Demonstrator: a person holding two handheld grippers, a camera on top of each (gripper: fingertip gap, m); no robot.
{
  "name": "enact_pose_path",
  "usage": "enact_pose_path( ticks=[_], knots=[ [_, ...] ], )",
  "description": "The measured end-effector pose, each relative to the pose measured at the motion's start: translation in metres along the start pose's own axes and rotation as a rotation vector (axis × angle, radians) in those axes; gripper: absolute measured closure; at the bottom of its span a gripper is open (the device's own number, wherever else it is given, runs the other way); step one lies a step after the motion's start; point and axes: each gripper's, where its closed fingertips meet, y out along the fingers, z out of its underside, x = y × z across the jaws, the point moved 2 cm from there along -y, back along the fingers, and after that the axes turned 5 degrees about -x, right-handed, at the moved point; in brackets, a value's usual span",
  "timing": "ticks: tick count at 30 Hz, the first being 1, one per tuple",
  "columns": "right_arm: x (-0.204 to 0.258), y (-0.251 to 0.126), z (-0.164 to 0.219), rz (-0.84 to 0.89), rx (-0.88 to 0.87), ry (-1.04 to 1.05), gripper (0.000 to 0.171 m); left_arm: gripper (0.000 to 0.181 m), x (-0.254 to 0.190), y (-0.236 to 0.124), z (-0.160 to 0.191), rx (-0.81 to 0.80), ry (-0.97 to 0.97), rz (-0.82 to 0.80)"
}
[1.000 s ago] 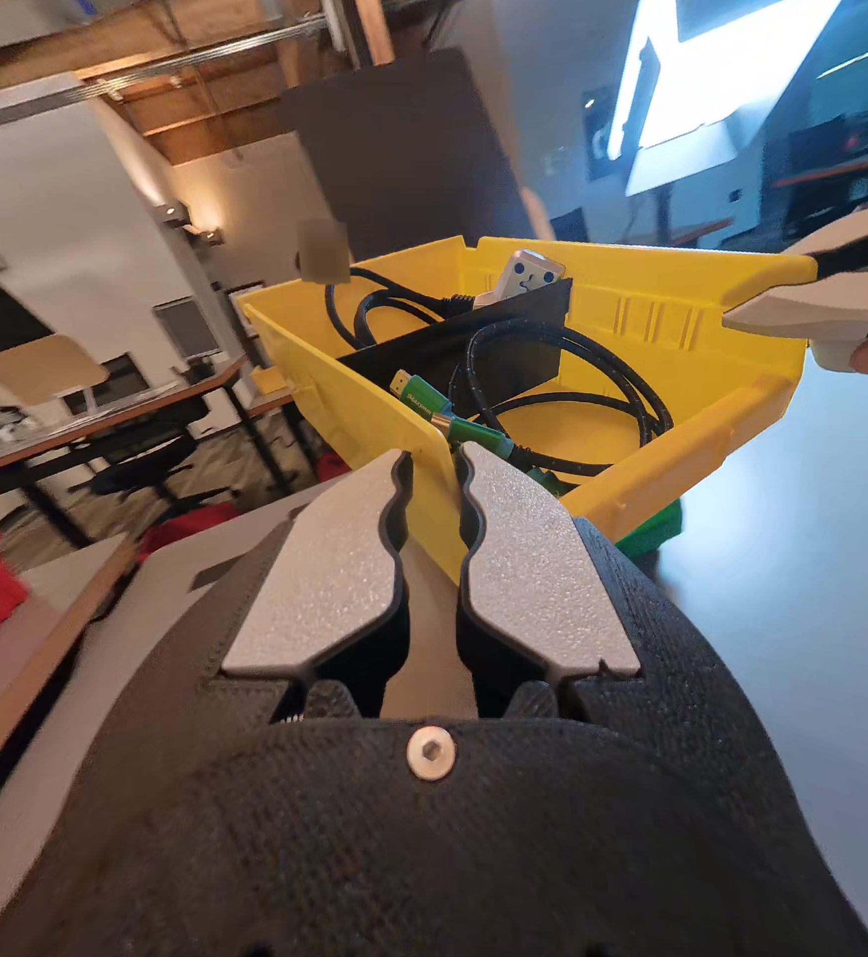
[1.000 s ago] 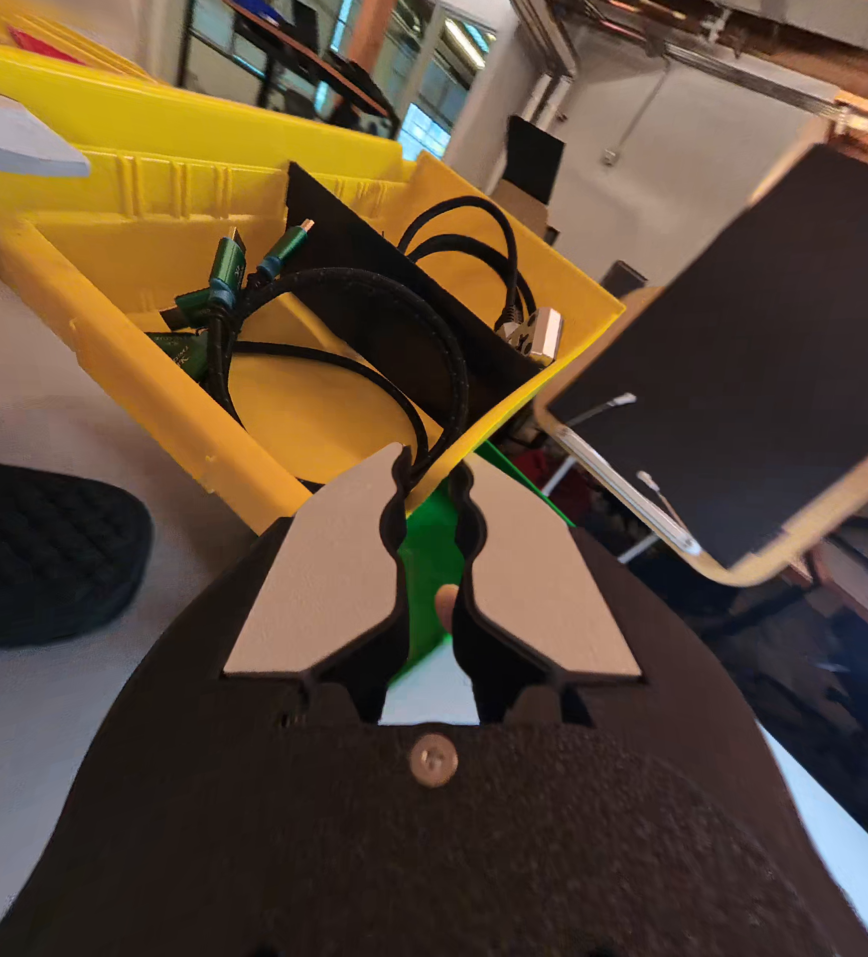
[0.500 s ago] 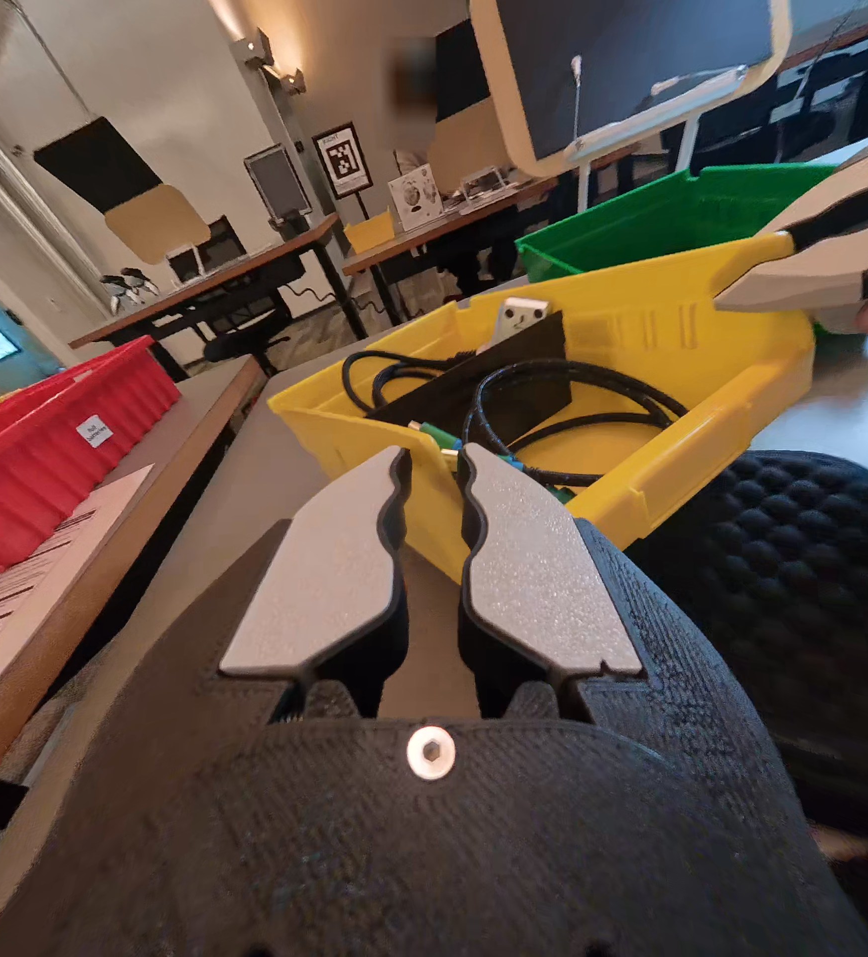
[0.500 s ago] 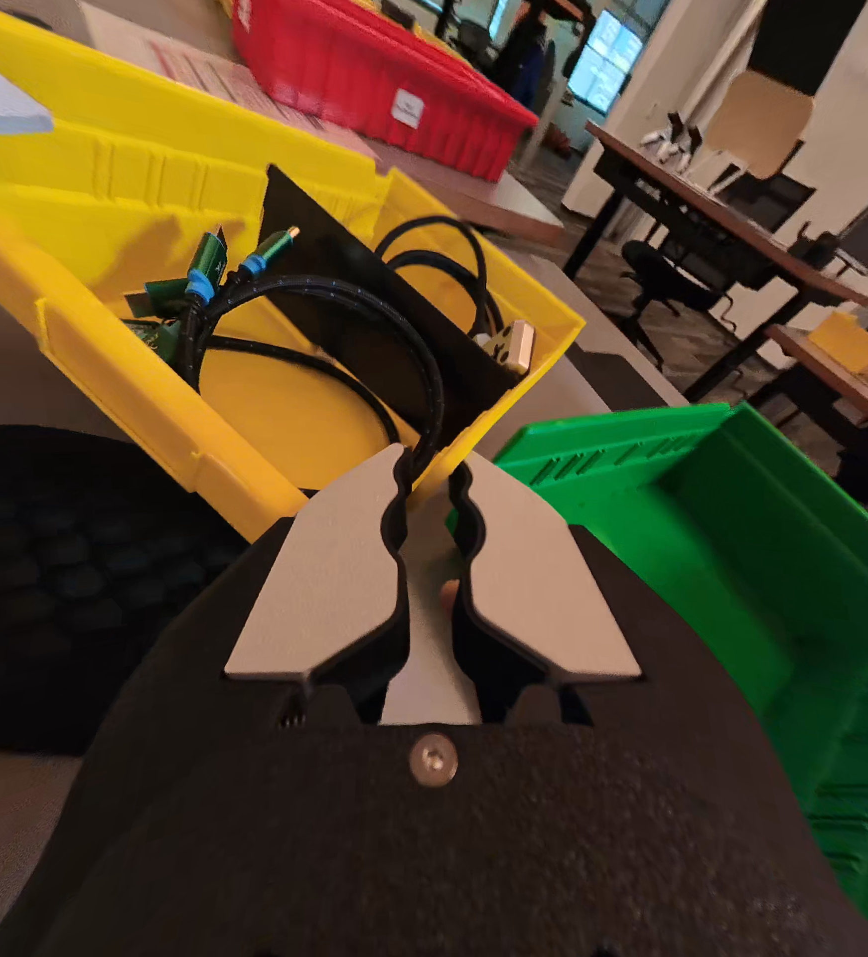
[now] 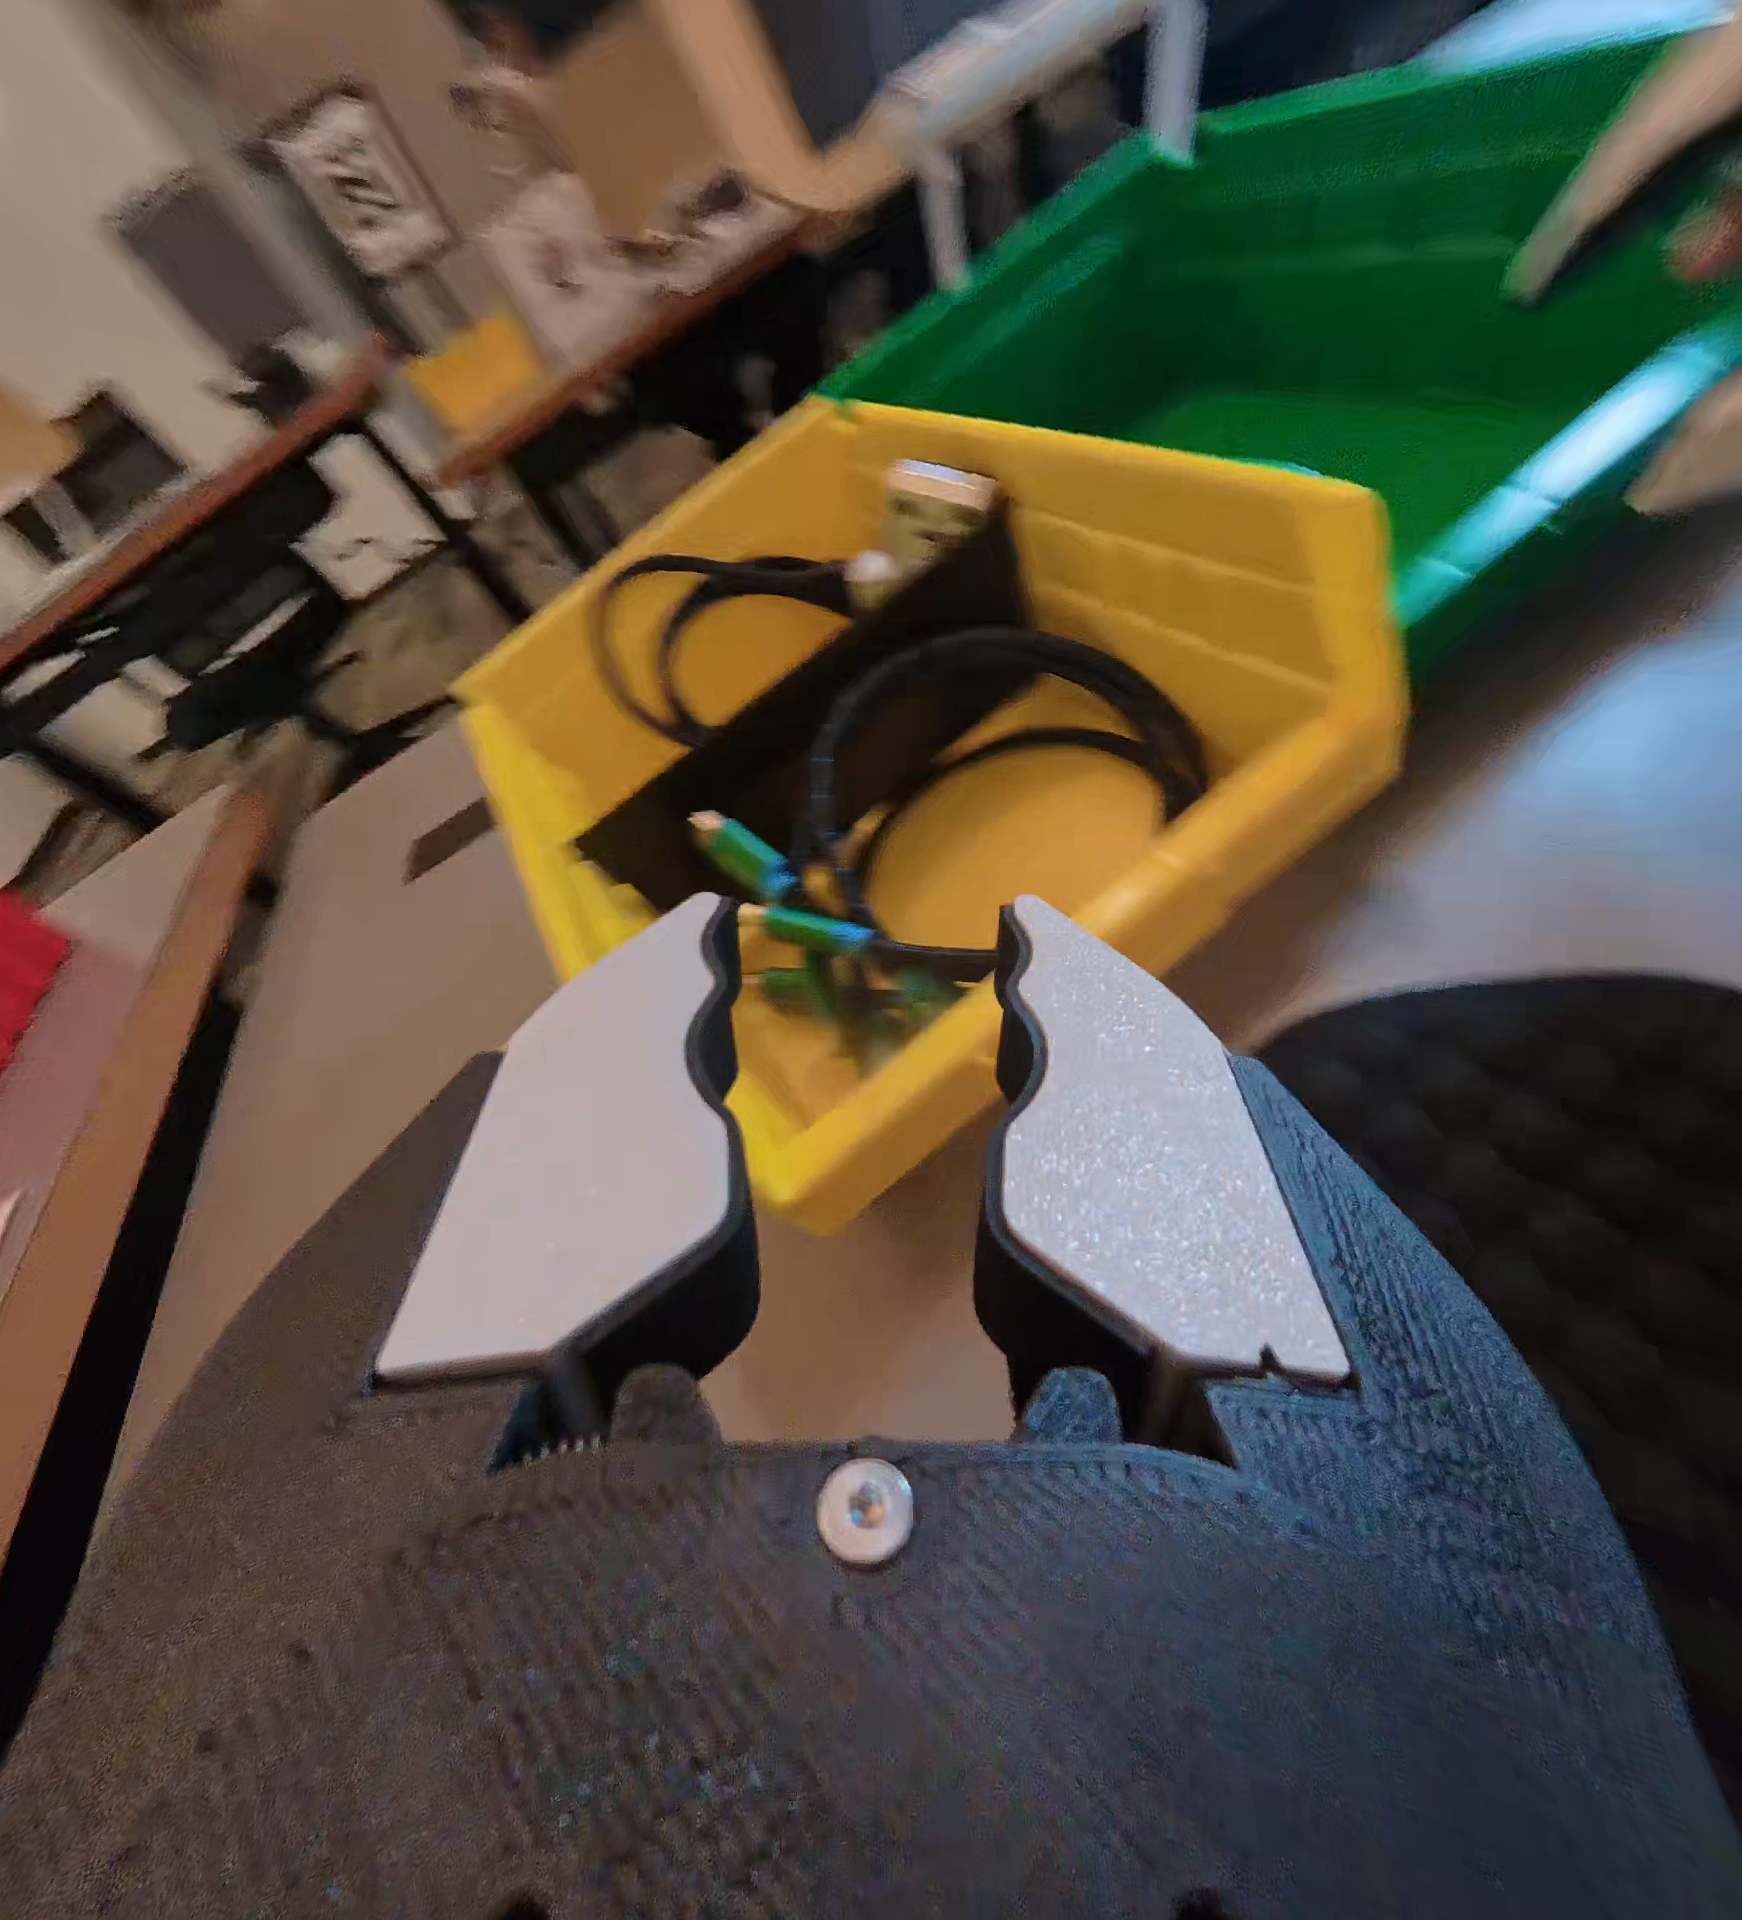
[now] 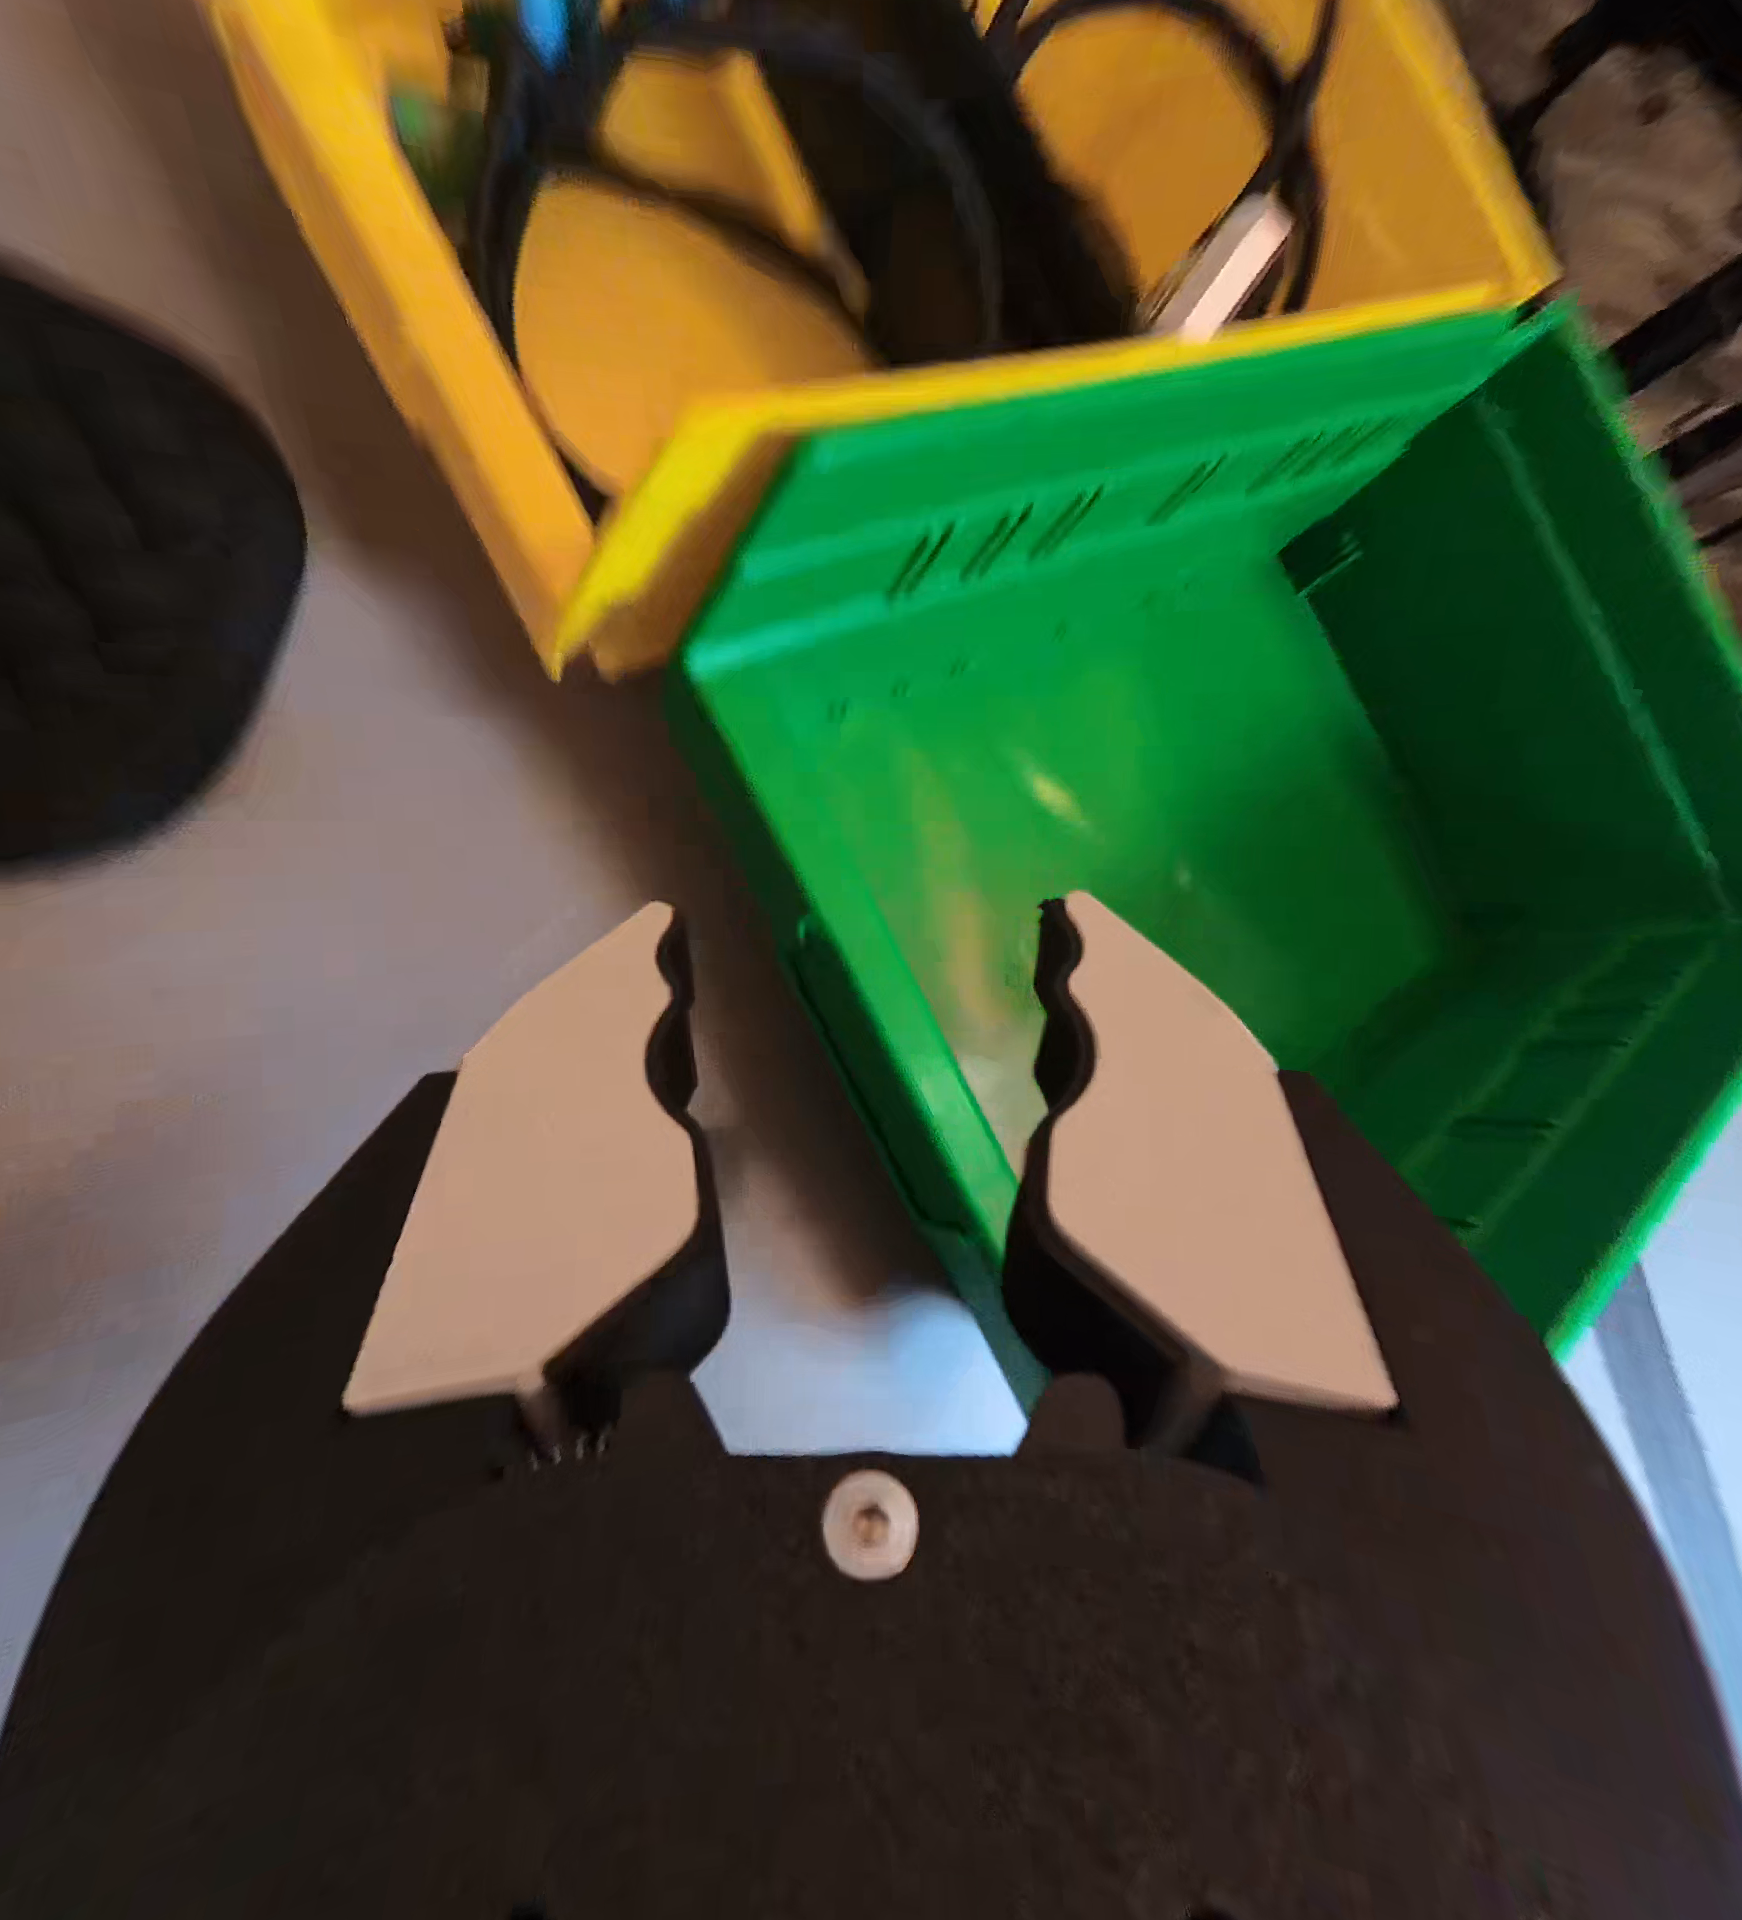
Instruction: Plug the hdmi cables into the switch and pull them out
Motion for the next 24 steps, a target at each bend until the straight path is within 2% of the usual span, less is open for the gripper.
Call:
enact_pose_path(
  ticks=[2,4,5,6,7,9,12,19,24],
  knots=[
    [-0.003,0.008,0.023,-0.069,0.154,-0.132,0.105,0.132,-0.029,0.013,0.004,0.105,0.139,0.154],
    [-0.007,0.021,0.037,-0.096,0.232,-0.256,0.107,0.133,-0.046,0.031,0.017,0.227,0.302,0.245],
    [-0.007,0.027,0.044,-0.125,0.266,-0.289,0.113,0.133,-0.050,0.041,0.025,0.289,0.368,0.280],
    [-0.007,0.032,0.050,-0.146,0.300,-0.306,0.128,0.133,-0.052,0.050,0.032,0.354,0.417,0.306],
    [-0.006,0.035,0.055,-0.175,0.318,-0.311,0.137,0.134,-0.055,0.057,0.039,0.404,0.467,0.343],
    [-0.005,0.030,0.059,-0.205,0.339,-0.316,0.140,0.145,-0.063,0.068,0.050,0.467,0.538,0.449],
    [-0.004,0.010,0.067,-0.160,0.378,-0.260,0.142,0.151,-0.073,0.080,0.050,0.432,0.528,0.533],
    [0.003,-0.056,0.126,-0.040,0.440,-0.153,0.139,0.151,-0.081,0.088,0.044,0.395,0.485,0.473],
    [-0.012,-0.084,0.162,0.077,0.487,-0.108,0.140,0.151,-0.086,0.093,0.041,0.385,0.435,0.453]
  ],
)
